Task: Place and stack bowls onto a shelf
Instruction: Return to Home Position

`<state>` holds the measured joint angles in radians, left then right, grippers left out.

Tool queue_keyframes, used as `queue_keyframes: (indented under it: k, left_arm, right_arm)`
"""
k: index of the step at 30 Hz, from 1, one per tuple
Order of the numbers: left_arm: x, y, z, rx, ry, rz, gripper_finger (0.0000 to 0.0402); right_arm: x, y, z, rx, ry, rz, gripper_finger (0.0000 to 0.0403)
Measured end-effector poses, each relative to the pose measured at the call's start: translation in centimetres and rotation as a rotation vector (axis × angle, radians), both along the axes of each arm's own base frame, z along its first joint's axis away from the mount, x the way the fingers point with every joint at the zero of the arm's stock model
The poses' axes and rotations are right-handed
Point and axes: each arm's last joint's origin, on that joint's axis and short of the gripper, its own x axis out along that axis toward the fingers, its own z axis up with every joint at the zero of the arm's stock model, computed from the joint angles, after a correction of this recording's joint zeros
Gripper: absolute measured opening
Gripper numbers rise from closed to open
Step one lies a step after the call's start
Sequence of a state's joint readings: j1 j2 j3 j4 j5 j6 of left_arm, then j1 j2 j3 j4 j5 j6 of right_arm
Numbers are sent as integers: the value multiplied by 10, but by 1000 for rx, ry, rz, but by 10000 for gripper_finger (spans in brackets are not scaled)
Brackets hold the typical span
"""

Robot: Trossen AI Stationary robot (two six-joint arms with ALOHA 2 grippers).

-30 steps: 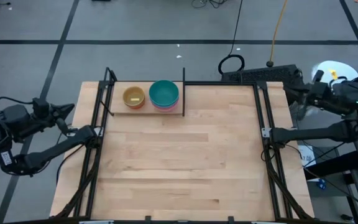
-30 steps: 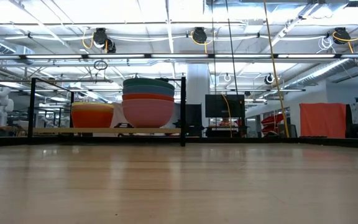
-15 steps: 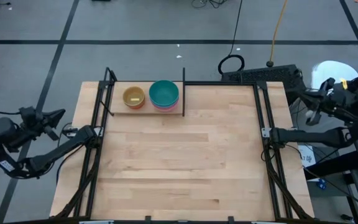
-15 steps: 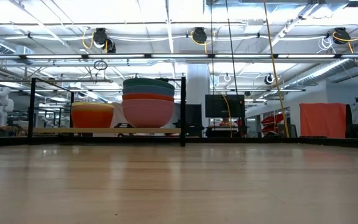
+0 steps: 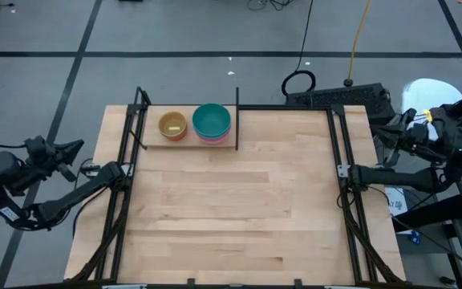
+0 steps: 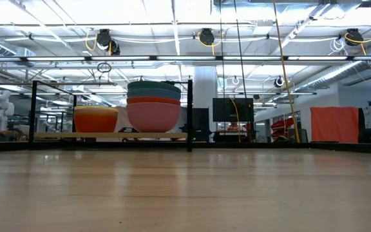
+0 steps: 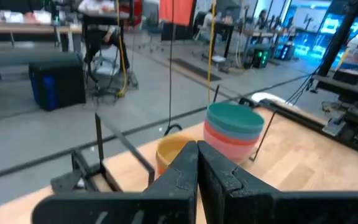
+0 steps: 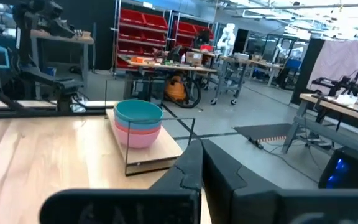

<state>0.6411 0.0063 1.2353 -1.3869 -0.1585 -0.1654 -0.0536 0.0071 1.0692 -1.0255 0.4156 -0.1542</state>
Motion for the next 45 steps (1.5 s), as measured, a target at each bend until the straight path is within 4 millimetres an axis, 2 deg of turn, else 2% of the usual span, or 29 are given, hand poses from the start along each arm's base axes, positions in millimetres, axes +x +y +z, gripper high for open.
queue_keyframes:
  k: [6,10,17,22,27,32,38,45]
  left_arm:
    - [11,9,7,112,-9,-10,7]
    - [28,21,2,121,7,-17,7]
    - [71,53,-26,60,52,-21,8]
    - [103,76,-46,48,-9,-34,8]
    - [129,92,-65,95,-75,-119,8]
    - [147,103,-83,136,-140,-170,8]
    - [159,113,-102,178,-189,-170,8]
    - [167,118,-125,131,-153,-171,8]
  right_arm:
    - [27,-1,-13,10,10,1,0]
    - [50,-3,-24,-14,5,6,0]
    - [88,-2,-48,-26,-25,84,0]
    - [106,-2,-62,-31,-68,120,0]
    - [119,-2,-75,-40,-92,161,0]
    - [127,-2,-86,-22,-87,161,0]
    - [138,-3,-102,-26,-104,160,0]
    - [154,-4,-133,-61,-110,159,0]
